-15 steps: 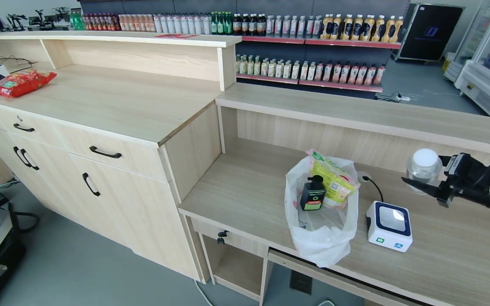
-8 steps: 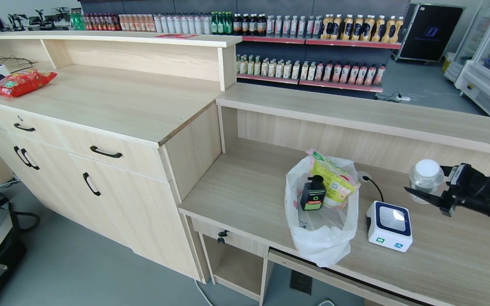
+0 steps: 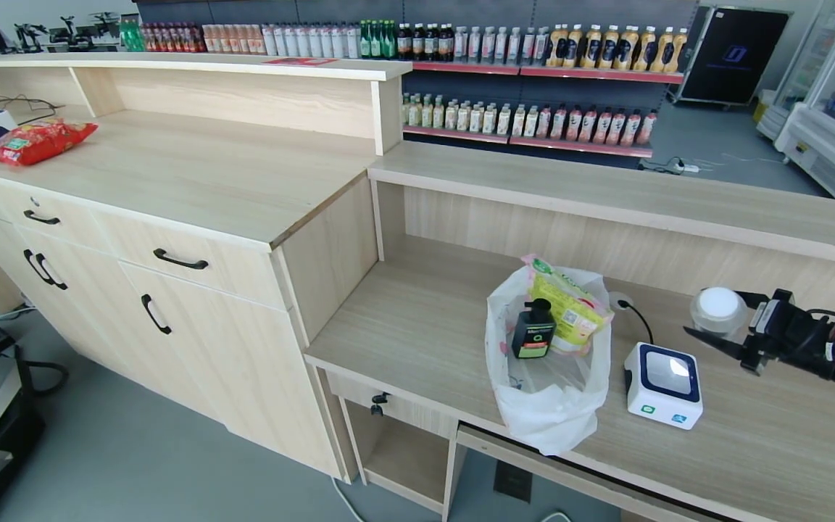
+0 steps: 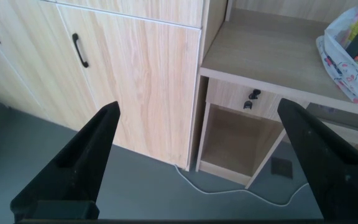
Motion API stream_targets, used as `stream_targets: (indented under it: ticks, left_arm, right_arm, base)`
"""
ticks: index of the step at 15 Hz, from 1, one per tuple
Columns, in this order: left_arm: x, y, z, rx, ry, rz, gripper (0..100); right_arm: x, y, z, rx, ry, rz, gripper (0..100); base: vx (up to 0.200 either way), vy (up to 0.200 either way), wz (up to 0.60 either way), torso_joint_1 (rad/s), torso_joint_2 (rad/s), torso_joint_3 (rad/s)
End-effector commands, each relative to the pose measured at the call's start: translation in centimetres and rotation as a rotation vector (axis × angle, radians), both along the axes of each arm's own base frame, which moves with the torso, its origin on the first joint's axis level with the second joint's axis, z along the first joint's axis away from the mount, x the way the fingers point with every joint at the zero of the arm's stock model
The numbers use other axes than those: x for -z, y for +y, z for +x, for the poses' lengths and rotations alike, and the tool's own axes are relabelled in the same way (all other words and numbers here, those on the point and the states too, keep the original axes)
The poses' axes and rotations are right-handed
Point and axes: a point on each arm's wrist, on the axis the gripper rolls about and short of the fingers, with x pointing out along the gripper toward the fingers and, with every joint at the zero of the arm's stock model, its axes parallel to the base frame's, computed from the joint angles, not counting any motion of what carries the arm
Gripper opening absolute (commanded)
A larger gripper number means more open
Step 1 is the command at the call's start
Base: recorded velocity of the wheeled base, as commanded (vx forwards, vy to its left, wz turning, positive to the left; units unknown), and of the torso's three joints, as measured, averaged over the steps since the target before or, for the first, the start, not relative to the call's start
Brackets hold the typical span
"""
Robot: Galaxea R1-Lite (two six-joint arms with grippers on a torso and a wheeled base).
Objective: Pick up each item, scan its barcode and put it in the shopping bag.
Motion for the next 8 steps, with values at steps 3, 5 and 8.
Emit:
stream_targets:
  ticks: [3, 5, 8]
  left_arm:
    - [0.0, 0.0, 0.01, 0.0, 0.001, 0.0, 100]
    - [0.0, 0.0, 0.01, 0.0, 0.001, 0.0, 100]
    - [0.0, 0.0, 0.01, 0.0, 0.001, 0.0, 100]
  right_arm:
    - [0.92, 0.05, 0.43, -0.007, -0.007, -0.005, 0]
    - [0.97, 0.09, 0.46, -0.009, -0.008, -0.008, 0]
    - [1.17, 0.14, 0.33, -0.01, -0.006, -0.012, 0]
  base:
    - [0.0, 0.0, 0.0, 0.0, 0.0, 0.0]
    - [0.0, 0.0, 0.0, 0.0, 0.0, 0.0]
    - [0.0, 0.0, 0.0, 0.0, 0.0, 0.0]
